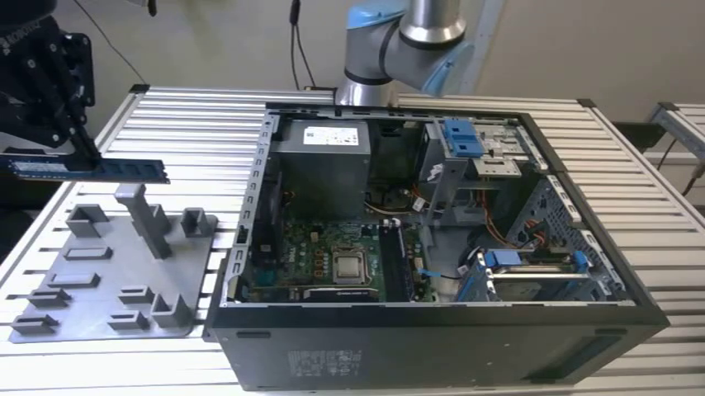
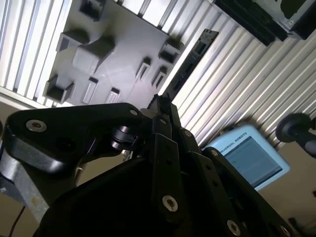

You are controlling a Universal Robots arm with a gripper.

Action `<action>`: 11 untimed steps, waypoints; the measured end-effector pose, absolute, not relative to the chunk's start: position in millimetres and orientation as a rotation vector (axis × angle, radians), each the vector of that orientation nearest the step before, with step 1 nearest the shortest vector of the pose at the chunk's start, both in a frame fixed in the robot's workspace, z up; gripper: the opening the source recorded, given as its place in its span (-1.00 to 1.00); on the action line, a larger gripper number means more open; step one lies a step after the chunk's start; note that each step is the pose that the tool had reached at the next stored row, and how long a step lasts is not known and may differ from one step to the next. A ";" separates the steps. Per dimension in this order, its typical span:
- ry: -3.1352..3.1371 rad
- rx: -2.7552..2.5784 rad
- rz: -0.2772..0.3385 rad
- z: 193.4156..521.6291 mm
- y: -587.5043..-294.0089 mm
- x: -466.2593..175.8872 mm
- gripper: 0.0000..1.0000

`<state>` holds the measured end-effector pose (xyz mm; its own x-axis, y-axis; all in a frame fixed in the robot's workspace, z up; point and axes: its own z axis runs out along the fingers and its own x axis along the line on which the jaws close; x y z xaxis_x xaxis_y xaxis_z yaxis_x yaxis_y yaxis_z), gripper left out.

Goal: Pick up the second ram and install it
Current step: 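Pick up the second ram and move it above second insertion slot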

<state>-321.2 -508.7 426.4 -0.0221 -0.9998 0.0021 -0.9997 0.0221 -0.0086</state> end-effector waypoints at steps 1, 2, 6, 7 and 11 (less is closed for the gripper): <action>2.242 -2.195 -0.012 426.4 -508.7 -320.5 -0.73; 2.241 -2.195 -0.012 426.5 -508.7 -320.0 -0.73; 2.236 -2.200 -0.012 426.5 -508.7 -316.9 -0.73; 2.235 -2.201 -0.012 426.5 -508.7 -316.0 -0.73; 2.232 -2.204 -0.012 426.5 -508.7 -311.5 -0.73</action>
